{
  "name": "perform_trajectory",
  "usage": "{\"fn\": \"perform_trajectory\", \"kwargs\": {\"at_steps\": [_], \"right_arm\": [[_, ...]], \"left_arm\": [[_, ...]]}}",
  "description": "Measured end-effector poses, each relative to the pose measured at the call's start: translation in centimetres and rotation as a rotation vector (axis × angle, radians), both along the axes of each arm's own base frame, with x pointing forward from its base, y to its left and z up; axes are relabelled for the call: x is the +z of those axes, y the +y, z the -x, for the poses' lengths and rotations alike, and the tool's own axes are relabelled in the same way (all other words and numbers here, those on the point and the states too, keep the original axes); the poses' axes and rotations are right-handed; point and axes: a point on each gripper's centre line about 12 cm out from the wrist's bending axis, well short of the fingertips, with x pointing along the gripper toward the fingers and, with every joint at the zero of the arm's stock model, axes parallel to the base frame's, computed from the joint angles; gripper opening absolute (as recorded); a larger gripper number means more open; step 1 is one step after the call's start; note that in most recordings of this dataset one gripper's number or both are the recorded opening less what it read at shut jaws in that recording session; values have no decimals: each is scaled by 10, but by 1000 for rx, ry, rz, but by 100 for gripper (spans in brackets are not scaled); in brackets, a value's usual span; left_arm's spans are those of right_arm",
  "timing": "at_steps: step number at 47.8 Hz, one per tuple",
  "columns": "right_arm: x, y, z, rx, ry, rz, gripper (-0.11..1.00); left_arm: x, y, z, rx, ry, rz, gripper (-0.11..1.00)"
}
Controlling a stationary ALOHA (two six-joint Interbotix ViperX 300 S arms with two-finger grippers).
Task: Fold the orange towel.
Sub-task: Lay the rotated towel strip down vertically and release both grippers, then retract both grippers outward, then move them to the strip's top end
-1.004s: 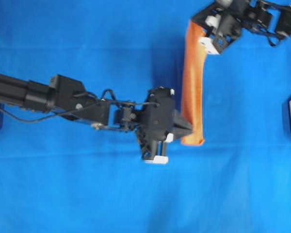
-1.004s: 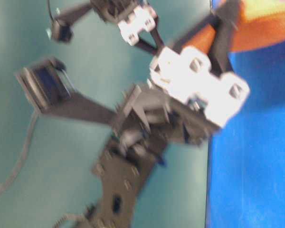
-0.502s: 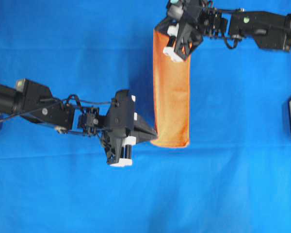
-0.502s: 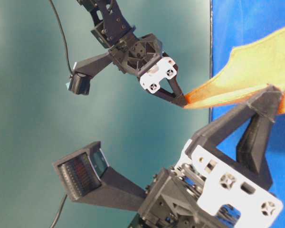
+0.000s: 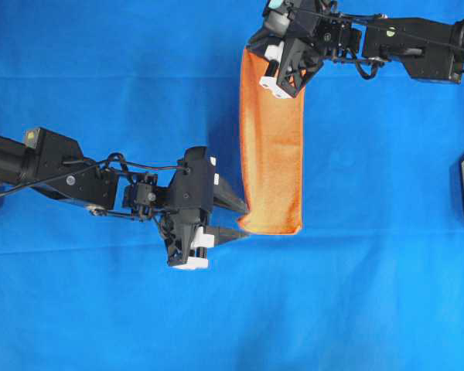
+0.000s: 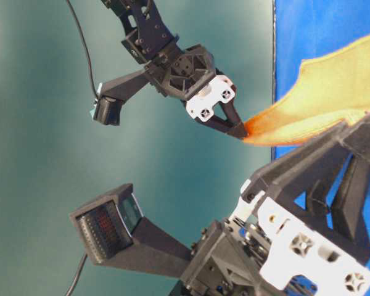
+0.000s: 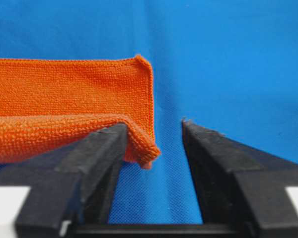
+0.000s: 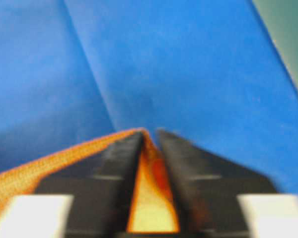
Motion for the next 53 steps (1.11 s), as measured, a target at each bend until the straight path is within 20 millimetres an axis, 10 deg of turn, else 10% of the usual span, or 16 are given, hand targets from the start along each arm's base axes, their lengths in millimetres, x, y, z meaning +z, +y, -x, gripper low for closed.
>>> {"fn": "perform_trajectory", "kwargs": {"at_steps": [4, 22, 53], "right_arm": [[0, 2, -1, 12, 2, 8, 63], [20, 7, 7, 17, -21, 34, 55], [71, 94, 117, 104, -302, 13, 55]], "left_arm": [[1, 1, 0, -1, -2, -4, 52], [35, 13, 32, 7, 53, -27, 60], [90, 89, 141, 240, -194, -31, 60]]}}
